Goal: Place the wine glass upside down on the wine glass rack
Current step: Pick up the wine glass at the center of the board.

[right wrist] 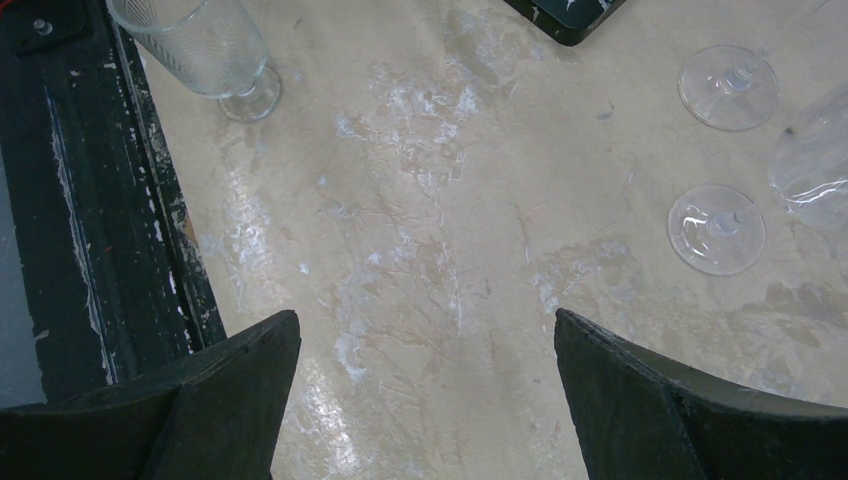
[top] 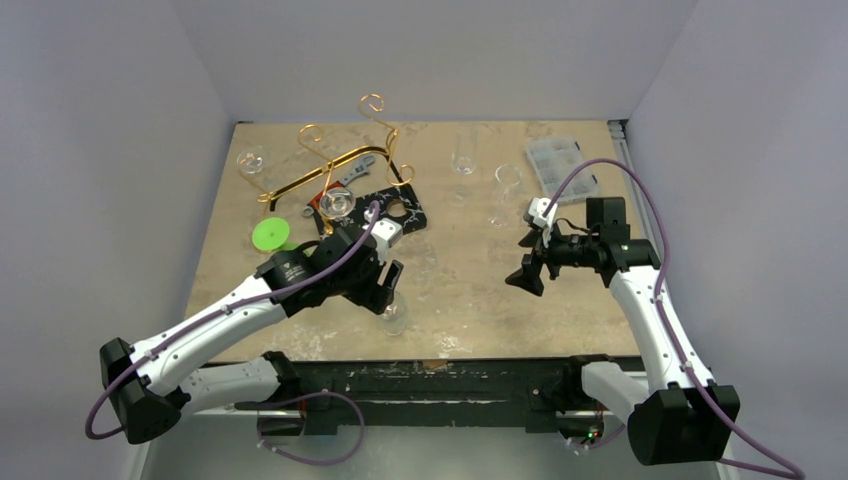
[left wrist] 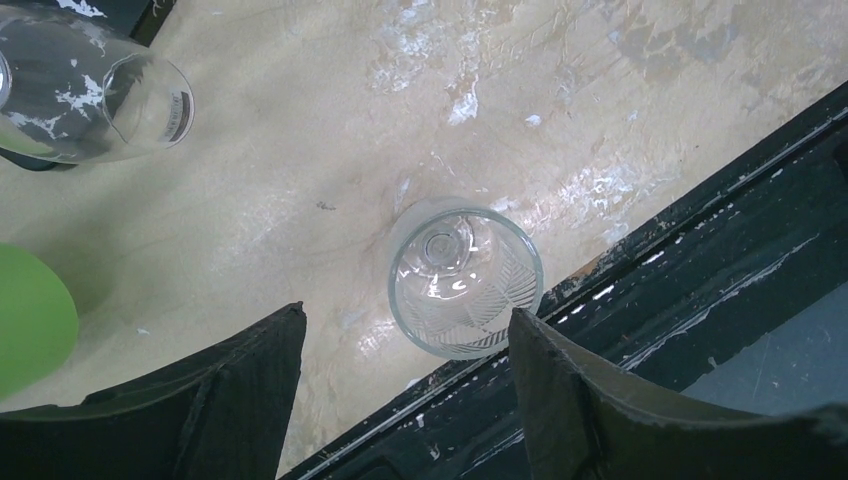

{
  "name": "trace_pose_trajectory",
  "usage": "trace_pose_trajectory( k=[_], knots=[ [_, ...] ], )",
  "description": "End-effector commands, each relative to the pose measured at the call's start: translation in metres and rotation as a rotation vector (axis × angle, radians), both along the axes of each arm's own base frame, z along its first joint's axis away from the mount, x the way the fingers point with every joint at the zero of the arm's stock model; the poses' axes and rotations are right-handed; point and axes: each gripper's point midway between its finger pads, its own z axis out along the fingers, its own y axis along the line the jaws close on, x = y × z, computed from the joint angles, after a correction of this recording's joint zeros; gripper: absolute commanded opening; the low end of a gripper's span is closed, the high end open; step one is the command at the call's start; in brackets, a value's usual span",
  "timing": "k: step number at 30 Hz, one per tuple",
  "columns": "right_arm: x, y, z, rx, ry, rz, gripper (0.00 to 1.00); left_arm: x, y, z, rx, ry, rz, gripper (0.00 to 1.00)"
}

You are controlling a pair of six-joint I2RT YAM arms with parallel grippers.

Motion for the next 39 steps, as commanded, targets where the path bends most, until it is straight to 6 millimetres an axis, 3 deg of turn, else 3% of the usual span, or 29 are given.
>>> trace_pose_trajectory(
  k=[1, 30, 39],
  knots=[
    [0.000, 0.001, 0.004, 0.013, -0.020, 0.011, 0.95, 0.005, -0.007, 0.001, -0.026, -0.018, 0.015, 0.72],
    [0.001, 0.000, 0.002, 0.009, -0.015, 0.011, 0.95, 0.007, -0.004, -0.013, 0.019, 0.009, 0.043, 0.66],
    [0.000, 0.001, 0.003, 0.010, -0.016, 0.012, 0.95, 0.008, -0.007, -0.014, 0.021, 0.015, 0.038, 0.58]
  ],
)
